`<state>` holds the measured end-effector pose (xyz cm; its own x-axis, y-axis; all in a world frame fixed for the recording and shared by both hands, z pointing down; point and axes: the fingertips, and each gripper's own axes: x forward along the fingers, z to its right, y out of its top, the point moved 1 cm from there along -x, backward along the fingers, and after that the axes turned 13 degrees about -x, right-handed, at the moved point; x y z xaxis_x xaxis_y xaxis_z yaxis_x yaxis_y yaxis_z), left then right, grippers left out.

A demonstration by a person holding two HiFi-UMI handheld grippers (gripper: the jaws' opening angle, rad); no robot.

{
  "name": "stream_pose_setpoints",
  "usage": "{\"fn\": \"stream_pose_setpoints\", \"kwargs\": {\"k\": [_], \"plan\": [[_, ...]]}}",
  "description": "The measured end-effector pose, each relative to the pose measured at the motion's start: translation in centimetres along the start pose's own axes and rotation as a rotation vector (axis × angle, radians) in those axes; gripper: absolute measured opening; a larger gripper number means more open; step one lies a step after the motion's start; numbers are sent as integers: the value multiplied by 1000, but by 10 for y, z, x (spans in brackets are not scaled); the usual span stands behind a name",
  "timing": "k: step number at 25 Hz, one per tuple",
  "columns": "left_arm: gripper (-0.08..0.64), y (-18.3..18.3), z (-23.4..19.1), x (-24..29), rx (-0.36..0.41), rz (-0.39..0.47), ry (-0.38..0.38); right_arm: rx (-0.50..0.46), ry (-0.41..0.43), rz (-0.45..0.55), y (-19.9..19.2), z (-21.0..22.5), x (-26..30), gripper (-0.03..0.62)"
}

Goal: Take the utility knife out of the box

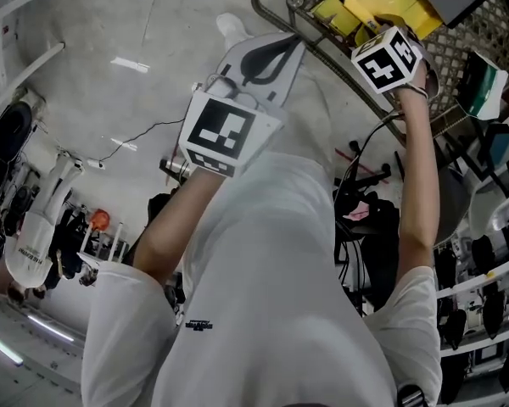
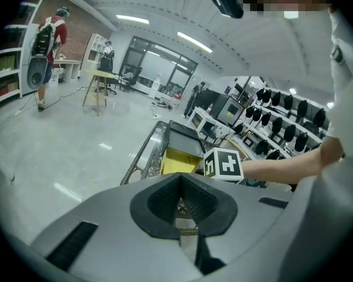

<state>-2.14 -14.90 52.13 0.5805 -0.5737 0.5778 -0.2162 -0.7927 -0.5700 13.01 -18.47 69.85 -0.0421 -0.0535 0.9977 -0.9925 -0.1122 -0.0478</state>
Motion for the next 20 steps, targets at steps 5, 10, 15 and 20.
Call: {"fn": "stream_pose_setpoints", "kwargs": {"k": [5,10,15,20], "plan": [[2,3,0,-4,3,6,-3,-9,44,-8,2,0,-1,103],[2,12,2,-10,17,23,-3,38,29,23,4,2,-11,101],[2,21,8,-22,35,40,-4,111,-26,88,9,3,-39,101],[2,31,16,-35,52,57,-14,206,-102,164,16,6,-79,101]]}}
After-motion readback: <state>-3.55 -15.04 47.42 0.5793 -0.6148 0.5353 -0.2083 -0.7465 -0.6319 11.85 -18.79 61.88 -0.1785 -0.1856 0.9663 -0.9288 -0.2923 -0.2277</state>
